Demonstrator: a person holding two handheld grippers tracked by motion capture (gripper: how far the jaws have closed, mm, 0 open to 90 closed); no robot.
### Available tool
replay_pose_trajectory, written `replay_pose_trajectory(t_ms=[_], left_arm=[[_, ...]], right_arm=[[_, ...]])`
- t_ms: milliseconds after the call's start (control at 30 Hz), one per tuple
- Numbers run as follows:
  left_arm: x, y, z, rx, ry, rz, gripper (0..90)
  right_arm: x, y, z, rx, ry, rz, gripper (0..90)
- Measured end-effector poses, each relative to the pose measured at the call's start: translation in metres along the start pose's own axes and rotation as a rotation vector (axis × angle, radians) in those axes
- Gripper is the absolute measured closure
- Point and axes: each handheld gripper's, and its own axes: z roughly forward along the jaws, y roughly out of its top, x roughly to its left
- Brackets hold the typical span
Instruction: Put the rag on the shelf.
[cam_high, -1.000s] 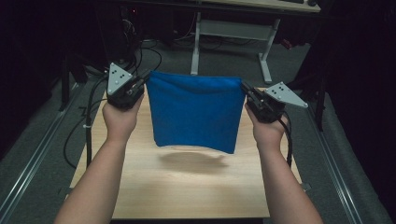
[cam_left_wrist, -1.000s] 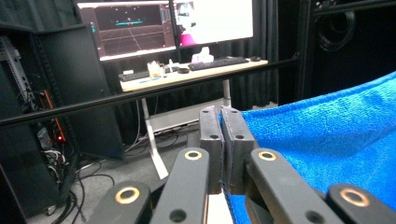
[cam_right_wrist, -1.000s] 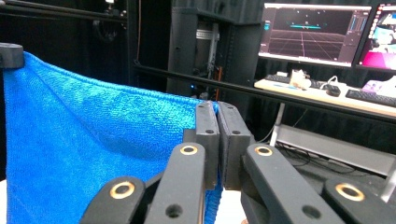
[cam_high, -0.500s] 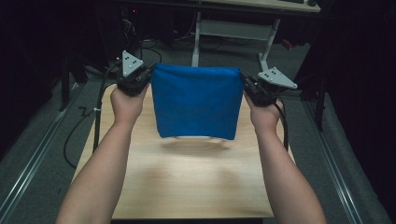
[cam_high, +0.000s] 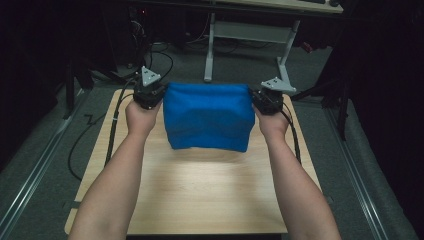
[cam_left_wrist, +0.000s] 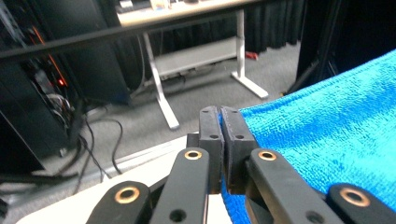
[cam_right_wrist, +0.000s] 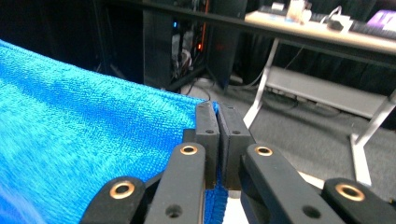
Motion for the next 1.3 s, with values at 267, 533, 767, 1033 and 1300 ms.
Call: replay_pose_trajectory(t_ms=[267, 533, 767, 1033, 1300], left_arm=[[-0.007, -0.036, 0.013, 0.085, -0.045, -0.016, 88.4], [-0.011, -0.065, 0.017, 0.123, -0.088, -0.046, 88.4], [-0.017, -0.081, 0.018, 0.147, -0.116, -0.052, 88.4], [-0.019, -0.097, 0.021, 0.175, -0.134, -0.071, 88.4], [-0.024, -0.114, 0.024, 0.197, -0.150, -0.084, 88.3]], right_arm=[[0.000, -0.030, 0.009, 0.070, 0.021, 0.010, 88.6], [0.001, -0.052, 0.012, 0.097, 0.045, 0.031, 88.6], [0.006, -0.065, 0.015, 0.117, 0.059, 0.043, 88.6], [0.011, -0.077, 0.018, 0.140, 0.075, 0.041, 88.5], [0.011, -0.094, 0.019, 0.164, 0.081, 0.056, 88.5]])
